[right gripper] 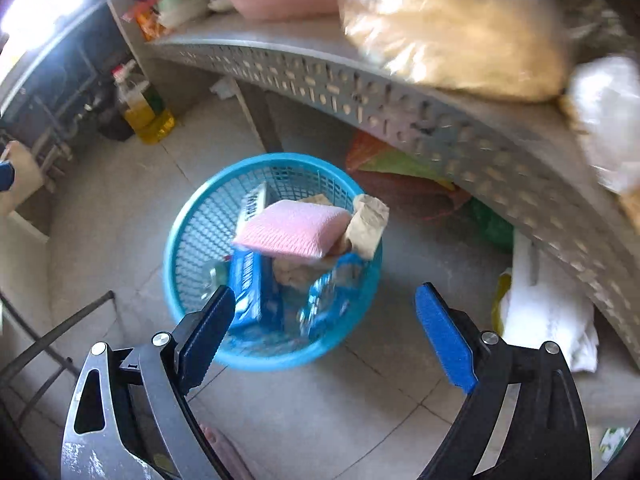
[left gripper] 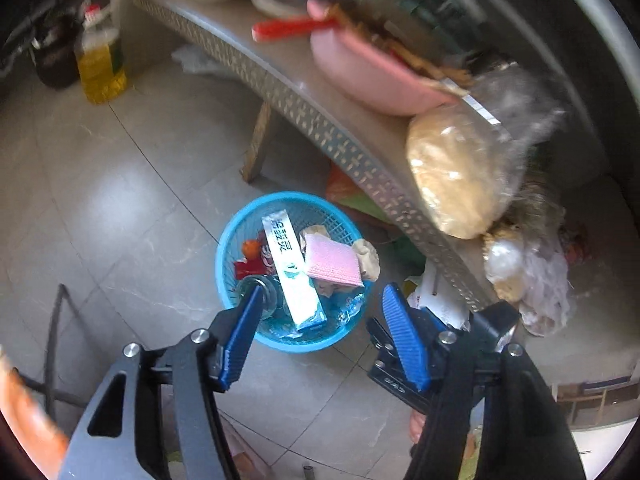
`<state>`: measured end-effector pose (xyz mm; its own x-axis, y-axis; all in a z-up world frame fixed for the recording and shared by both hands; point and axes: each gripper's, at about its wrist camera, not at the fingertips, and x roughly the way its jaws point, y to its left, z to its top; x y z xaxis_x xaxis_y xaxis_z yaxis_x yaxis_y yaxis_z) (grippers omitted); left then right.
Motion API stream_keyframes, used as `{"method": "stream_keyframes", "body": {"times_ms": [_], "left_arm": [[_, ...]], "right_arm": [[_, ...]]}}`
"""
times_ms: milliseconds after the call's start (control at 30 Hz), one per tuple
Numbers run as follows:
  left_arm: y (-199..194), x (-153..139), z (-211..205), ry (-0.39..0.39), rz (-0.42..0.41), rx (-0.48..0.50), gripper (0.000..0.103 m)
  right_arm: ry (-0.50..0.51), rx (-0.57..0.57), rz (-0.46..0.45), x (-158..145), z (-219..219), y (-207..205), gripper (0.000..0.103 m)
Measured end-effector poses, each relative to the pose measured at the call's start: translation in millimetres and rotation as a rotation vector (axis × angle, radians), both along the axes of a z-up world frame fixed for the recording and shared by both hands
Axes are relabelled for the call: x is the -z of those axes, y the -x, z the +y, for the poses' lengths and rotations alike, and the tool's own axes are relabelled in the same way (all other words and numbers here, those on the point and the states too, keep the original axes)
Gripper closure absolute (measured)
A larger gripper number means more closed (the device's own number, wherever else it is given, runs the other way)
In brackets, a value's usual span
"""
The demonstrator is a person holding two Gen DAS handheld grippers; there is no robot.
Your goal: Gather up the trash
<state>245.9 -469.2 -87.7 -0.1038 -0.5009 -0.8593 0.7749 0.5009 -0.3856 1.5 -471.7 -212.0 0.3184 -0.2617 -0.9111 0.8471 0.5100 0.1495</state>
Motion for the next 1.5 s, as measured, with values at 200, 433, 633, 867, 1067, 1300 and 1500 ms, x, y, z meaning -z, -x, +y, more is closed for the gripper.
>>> {"method": "stream_keyframes", "body": {"times_ms": [200, 433, 633, 867, 1067, 1300, 1500], "left_arm": [[25, -79, 85, 0.144, -0.129, -0.030, 0.031], [76, -131, 208, 0.244, -0.306, -0.169, 0.009], [122, -136, 289, 0.217, -0.416, -0.359, 0.006], [172, -122, 355, 0.157, -0.497, -0.530, 0.006], [200, -113, 390, 0.052, -0.579, -0.636, 0.006], [204, -116, 424, -0.096, -0.677, -0.794, 0.006], [208, -106, 442, -0.211, -0.677, -0.851, 0.006]], "right_arm": [[0.037, -0.073, -0.094, -63, 42, 30, 0.015], [0.136, -0.189, -0.220, -149, 88, 41, 0.009], [0.216, -0.310, -0.282, -204, 149, 44, 0.008], [0.288, -0.413, -0.290, -239, 213, 39, 0.008], [0.349, -0.434, -0.326, -251, 248, 43, 0.008], [0.415, -0.474, -0.242, -249, 281, 41, 0.008], [0.453, -0.462, -0.185, -248, 292, 48, 0.008]]}}
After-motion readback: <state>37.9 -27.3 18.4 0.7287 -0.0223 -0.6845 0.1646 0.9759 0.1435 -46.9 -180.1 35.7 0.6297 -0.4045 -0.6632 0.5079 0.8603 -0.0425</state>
